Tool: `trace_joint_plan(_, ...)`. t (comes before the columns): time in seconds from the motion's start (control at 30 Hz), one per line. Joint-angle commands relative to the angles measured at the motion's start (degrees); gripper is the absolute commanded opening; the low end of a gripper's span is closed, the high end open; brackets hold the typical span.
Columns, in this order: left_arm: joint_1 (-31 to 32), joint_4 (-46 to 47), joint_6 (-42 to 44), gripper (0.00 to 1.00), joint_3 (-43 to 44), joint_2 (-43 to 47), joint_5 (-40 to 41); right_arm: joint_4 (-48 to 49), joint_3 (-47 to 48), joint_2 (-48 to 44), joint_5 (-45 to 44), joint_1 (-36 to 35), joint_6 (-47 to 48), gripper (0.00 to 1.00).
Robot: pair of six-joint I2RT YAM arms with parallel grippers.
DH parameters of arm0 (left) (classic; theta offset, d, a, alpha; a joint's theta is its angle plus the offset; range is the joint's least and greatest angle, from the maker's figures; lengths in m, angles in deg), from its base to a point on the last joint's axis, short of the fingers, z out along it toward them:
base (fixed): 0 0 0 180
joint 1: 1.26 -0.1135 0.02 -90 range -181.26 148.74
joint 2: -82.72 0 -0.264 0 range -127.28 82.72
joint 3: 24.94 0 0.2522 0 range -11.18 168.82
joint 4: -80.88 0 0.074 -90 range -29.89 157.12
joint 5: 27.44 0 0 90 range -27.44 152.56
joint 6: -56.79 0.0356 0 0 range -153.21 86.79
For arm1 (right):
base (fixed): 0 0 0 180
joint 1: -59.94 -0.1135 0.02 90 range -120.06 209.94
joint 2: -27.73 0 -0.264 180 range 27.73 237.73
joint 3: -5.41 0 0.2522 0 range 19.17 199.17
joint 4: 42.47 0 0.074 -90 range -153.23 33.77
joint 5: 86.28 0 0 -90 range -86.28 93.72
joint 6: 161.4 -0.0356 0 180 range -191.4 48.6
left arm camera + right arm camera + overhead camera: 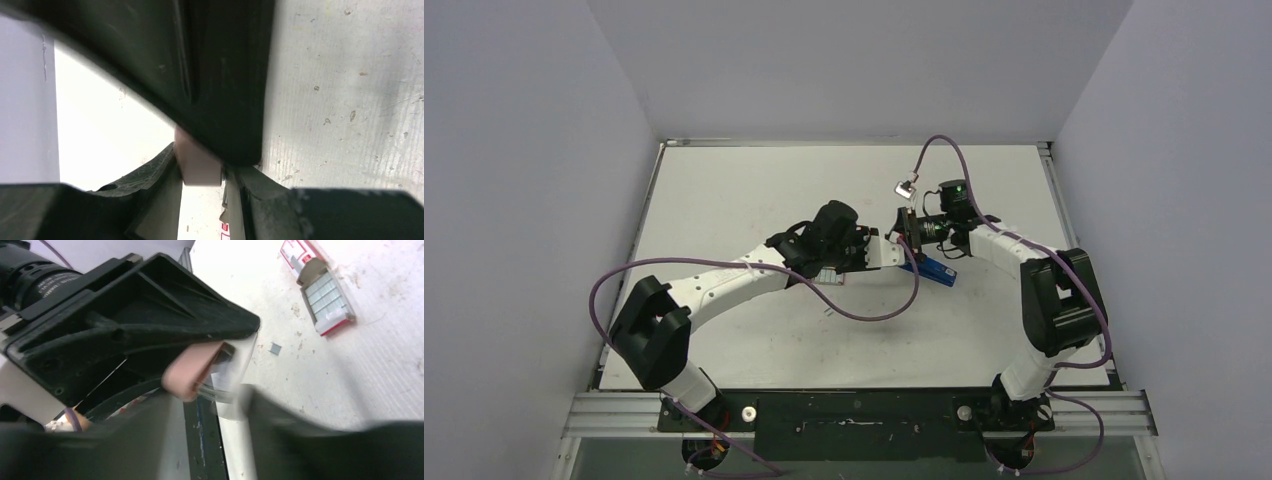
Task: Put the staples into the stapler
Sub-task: Close the stapler at the center of the board, then place the stapler at the center of the board.
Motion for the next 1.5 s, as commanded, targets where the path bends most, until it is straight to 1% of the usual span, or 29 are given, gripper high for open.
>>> trace_joint_plan(0.0,2.48,5.2,-0.11,0.26,0.88,0.02,-1.54,5.47,-0.14,-1.56,0.69,-1.04,-1.45,0.09)
trace_joint_plan(0.03,2.56,5.11,-0.26,0.26,1.0,0.04,-1.55,5.6,-0.59,-1.98,0.41,-0.38,-0.81,0.06)
trace_joint_plan(0.07,2.49,5.07,-0.43,0.26,1.02,0.09,-1.54,5.83,-0.96,-2.18,0.25,0.12,-0.65,0.05)
trace_joint_plan(0.17,2.49,4.88,-0.94,0.27,1.02,0.29,-1.41,6.51,-2.03,-2.8,0.24,1.45,-0.38,0.05)
trace_joint_plan(0.33,2.56,4.67,-1.04,0.27,1.22,0.09,-1.39,6.41,-1.6,-3.01,0.44,1.28,-0.71,0.06)
trace_joint_plan(0.37,2.5,4.42,-0.86,0.25,1.21,0.08,-1.35,5.99,-1.49,-3.08,0.43,1.31,-0.26,0.11)
trace_joint_plan(0.4,2.53,4.31,-0.66,0.21,1.08,0.13,-1.42,5.05,-1.21,-3.24,-0.02,1.58,0.87,0.19)
trace_joint_plan(0.43,2.45,4.07,-0.49,0.17,0.87,0.2,-1.61,2.81,-0.7,-3.4,-0.58,1.92,3.11,0.33)
trace_joint_plan(0.47,2.31,4.03,-0.31,0.13,0.46,0.37,-1.82,-0.82,0.23,-3.51,-1.33,2.46,6.32,0.45)
trace_joint_plan(0.53,1.94,3.7,-0.1,0.08,-0.36,0.65,-2.57,-11.76,2.91,-3.38,-3.44,3.47,15.16,0.62)
trace_joint_plan(0.57,1.77,3.36,0.19,0.06,-0.6,0.65,-3.01,-16.14,4.41,-3.16,-4.37,3.91,19.23,0.66)
trace_joint_plan(0.63,1.61,2.23,0.64,0.03,-0.81,0.59,-3.68,-21.61,6.24,-2.66,-5.64,4.85,24.97,0.71)
trace_joint_plan(0.73,1.42,0.2,1.23,0.01,-1.06,0.29,-4.97,-27.36,7.71,-2.4,-6.99,6.1,30.75,0.74)
trace_joint_plan(0.83,1.1,-1.81,0.97,0.01,-1.66,-0.32,-7.05,-33.03,8.16,-2.46,-8.11,7.38,37.8,0.77)
trace_joint_plan(0.93,1.0,-3.57,1.01,0.03,-2.02,-2.19,-8.08,-34.67,6.85,-3.59,-9.11,9.32,41.18,0.81)
trace_joint_plan(1.03,0.98,-5.16,0.1,0.05,-1.36,-5.51,-8.76,-36.14,5.64,-5.77,-12.03,9.96,45.57,0.82)
trace_joint_plan(1.17,0.95,-5.52,-0.59,0.07,-0.8,-8.61,-8.83,-35.08,3.25,-7.77,-12.6,10.16,47.22,0.82)
trace_joint_plan(1.3,1.07,-7.02,-0.83,0.1,0.53,-11.25,-8.28,-34.52,1.65,-7.59,-12.49,10.89,47.79,0.81)
trace_joint_plan(1.47,1.28,-9.91,-0.95,0.17,2.67,-13.72,-7.38,-34.1,-0.27,-7.03,-12.75,11.8,48.54,0.81)
